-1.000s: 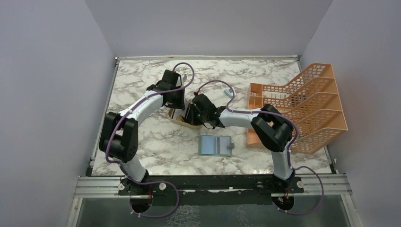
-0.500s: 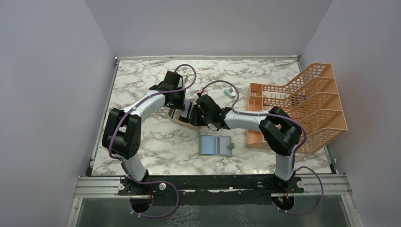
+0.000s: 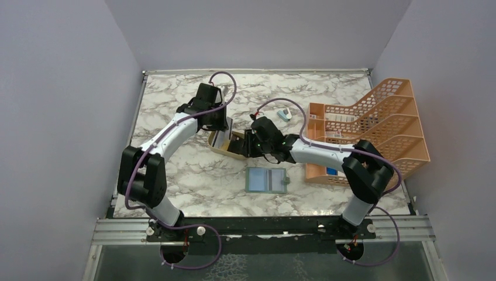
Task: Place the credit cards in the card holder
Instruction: Insert the credit card into the card holder.
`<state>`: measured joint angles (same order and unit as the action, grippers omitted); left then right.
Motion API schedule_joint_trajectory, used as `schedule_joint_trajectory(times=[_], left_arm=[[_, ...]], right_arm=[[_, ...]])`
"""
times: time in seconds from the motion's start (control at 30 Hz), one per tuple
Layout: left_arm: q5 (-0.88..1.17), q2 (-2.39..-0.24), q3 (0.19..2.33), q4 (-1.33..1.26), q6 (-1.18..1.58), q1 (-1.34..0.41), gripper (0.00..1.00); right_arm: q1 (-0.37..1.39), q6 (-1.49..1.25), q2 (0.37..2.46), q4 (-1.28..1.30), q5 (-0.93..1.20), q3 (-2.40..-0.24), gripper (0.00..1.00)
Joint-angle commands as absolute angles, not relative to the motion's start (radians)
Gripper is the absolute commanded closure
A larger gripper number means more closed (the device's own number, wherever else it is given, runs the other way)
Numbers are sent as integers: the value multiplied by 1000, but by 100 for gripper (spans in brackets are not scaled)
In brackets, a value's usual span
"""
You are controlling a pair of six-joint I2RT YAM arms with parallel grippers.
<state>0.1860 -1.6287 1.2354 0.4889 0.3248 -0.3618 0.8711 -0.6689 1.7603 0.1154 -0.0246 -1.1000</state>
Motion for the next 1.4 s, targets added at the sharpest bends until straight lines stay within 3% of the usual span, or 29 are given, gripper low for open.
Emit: schedule_joint_trajectory(times=[0.0, 0.3, 0.57, 1.07, 1.37], left_arm=[[240, -1557, 1211, 500, 359, -360, 100], [511, -1476, 1127, 485, 419, -362, 100], [609, -1441, 1015, 449, 520, -392, 100], [586, -1391, 812, 215, 822, -596, 100], [572, -1445, 773, 141, 858, -668, 100]], right_arm=[[876, -649, 1659, 167, -15, -1051, 68], [876, -665, 1449, 319, -35, -926, 66], [876, -667, 1358, 472, -122, -868, 63], [863, -628, 1411, 467, -201, -819, 62], [858, -627, 1421, 508, -265, -804, 62]])
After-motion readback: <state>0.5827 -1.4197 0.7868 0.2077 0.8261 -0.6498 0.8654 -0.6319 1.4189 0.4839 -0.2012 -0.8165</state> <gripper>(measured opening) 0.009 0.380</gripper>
